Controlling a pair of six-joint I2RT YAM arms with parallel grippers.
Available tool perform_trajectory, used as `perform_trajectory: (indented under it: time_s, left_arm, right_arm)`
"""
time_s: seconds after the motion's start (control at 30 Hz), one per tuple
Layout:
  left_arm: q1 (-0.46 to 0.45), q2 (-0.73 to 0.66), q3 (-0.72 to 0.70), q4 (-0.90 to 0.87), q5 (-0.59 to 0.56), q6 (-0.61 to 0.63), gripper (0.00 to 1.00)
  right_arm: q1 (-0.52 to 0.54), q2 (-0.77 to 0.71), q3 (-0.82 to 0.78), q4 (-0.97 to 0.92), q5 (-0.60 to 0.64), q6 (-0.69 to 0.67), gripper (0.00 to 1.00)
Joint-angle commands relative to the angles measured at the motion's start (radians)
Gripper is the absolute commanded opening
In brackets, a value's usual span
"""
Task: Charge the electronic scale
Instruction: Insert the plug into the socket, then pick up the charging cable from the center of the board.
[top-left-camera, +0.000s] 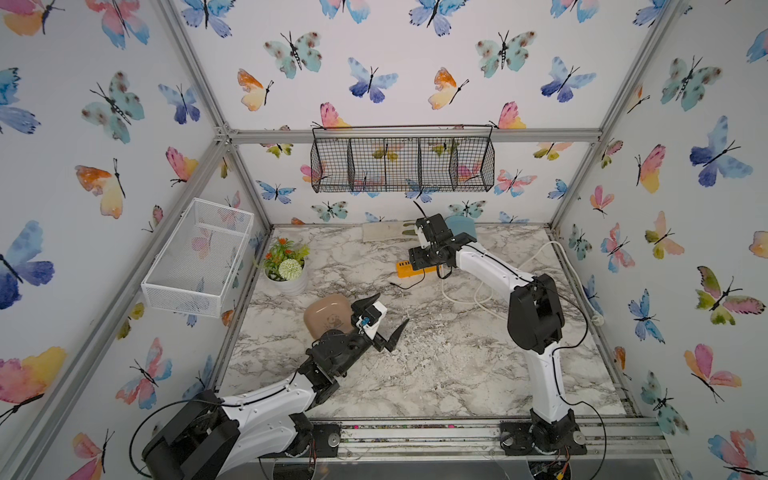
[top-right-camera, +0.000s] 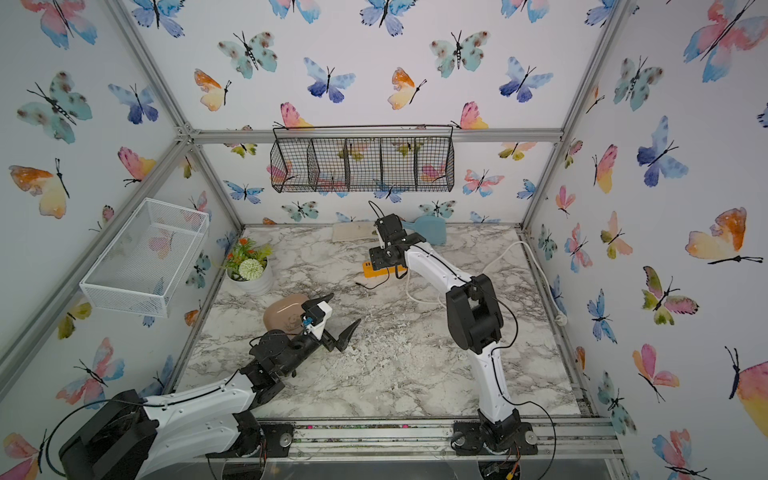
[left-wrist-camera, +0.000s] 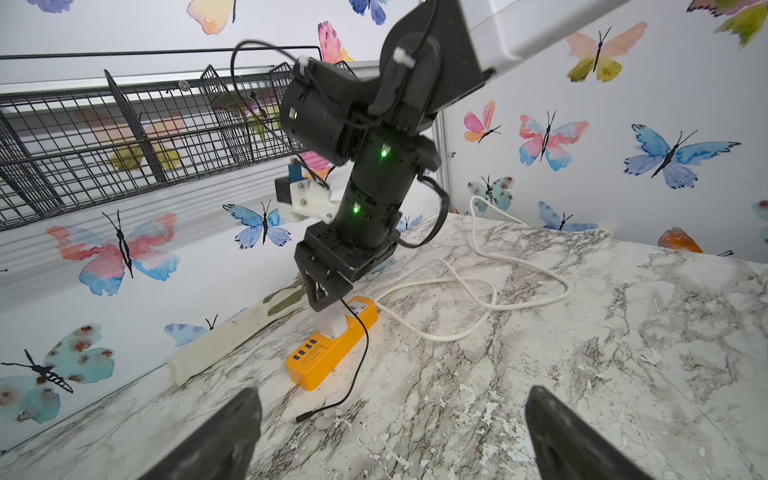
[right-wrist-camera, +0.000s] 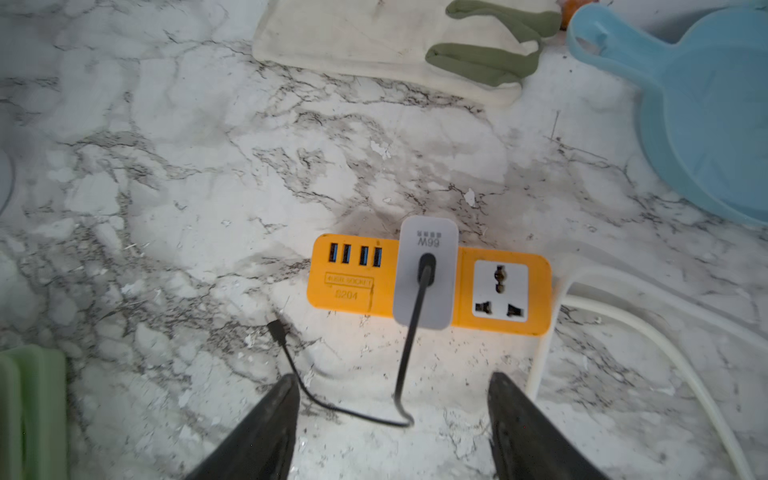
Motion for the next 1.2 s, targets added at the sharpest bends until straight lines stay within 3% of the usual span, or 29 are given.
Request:
perform_trajectory:
  time_s: [0.0,0.27,0.43,0.63,0.9,1.17]
  left_arm:
    - [0.005,-0.003,-0.001,-0.004,-0.034,-0.026,0.98]
    - [0.017,0.051,0.061,-0.068,-0.190,-0.150,0.98]
    - [0.053,0.106,0.139,-0.156,-0.189,-0.260,0.98]
    - [0.089,0.142,0.199,-0.209,-0.137,-0.346,0.99]
    - [0.094,0.160,0.225,-0.222,-0.123,-0.379,0.99]
    - [0.095,0.160,0.225,-0.218,-0.111,-0.380,0.99]
  right_arm:
    - [0.001,-0.073,-0.112,0.075,-0.043,0.034,0.73]
    - [0.001,-0.204,-0.455,0.361,-0.230,0.228,0.65]
    - [-0.002,-0.185,-0.591,0.567,-0.318,0.363,0.62]
    - [-0.002,-0.124,-0.604,0.694,-0.318,0.434,0.57]
    - [-0.002,-0.056,-0.597,0.754,-0.281,0.500,0.50]
    - [-0.001,-0.012,-0.596,0.810,-0.235,0.537,0.49]
